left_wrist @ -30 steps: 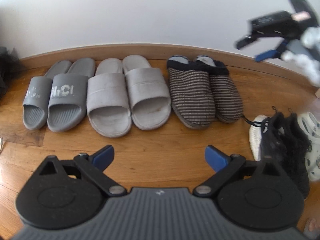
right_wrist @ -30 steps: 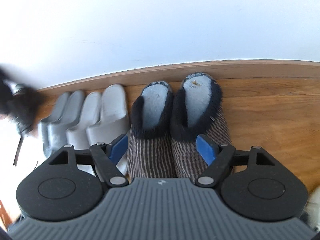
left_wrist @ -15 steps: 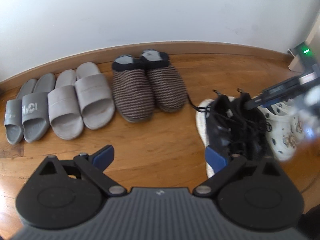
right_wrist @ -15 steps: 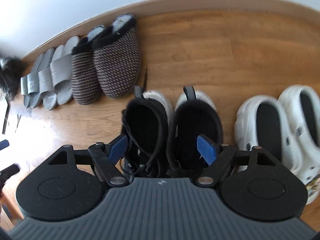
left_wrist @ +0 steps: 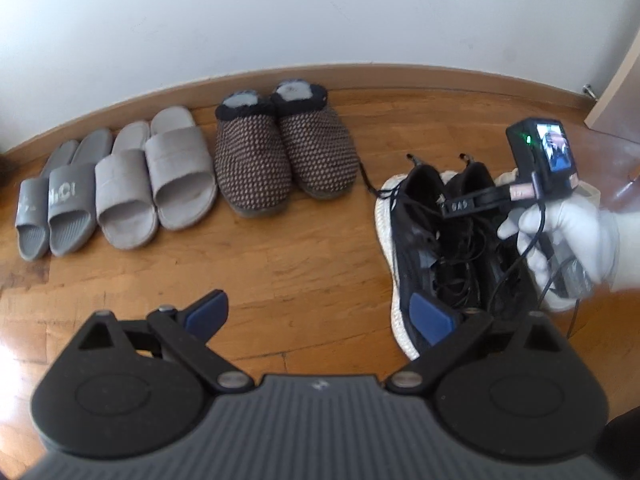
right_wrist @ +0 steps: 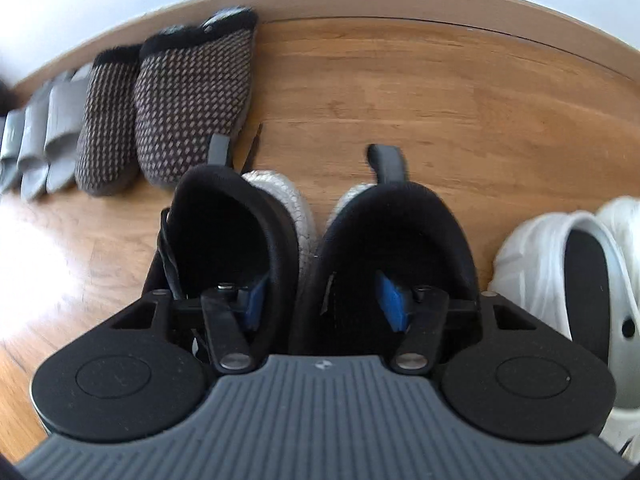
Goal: Organize scattered shoes
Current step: 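Grasp the black sneakers with the right tool, then set the black sneakers down beside the brown slippers with the right tool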
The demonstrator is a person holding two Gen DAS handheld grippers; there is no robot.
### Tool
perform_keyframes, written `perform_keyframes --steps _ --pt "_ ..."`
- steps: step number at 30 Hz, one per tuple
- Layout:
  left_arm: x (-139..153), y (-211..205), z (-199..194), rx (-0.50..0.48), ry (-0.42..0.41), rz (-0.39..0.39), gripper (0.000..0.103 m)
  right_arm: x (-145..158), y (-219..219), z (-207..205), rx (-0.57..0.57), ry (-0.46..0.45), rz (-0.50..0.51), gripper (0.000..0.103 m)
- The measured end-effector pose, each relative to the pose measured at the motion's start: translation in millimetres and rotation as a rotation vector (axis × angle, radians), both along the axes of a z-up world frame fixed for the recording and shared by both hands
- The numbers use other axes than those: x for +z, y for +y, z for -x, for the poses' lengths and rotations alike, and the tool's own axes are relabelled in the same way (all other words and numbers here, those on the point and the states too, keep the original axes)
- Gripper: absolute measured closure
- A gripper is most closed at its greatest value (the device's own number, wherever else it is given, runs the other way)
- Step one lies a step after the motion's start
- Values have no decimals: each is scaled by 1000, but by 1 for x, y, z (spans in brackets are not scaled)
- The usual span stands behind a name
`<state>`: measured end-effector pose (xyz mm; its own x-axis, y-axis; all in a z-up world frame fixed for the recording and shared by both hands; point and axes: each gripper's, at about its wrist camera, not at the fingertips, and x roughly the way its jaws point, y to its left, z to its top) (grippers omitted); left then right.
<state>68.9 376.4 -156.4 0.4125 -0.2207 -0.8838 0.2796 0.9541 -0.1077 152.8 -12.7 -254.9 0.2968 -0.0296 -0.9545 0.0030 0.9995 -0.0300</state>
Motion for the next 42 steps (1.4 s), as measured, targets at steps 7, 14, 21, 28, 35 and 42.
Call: perform_keyframes --steps 7,14,21,28,35,42 --pt "-6 -1 -6 -1 7 -17 5 5 12 -8 14 -24 50 84" --pt "-5 0 -10 6 -7 -2 5 18 -5 -19 -12 -65 33 85" --pt "-5 -6 -26 35 -38 16 5 27 -22 -66 -79 -88 5 86" --pt "-5 -15 -52 131 -68 73 5 35 -33 -118 -96 -111 -8 86" --pt "-6 -19 -48 142 -72 62 5 19 -27 -164 -46 -126 38 86" --pt "-19 -14 -38 184 -13 40 5 2 -13 -209 3 -116 38 86"
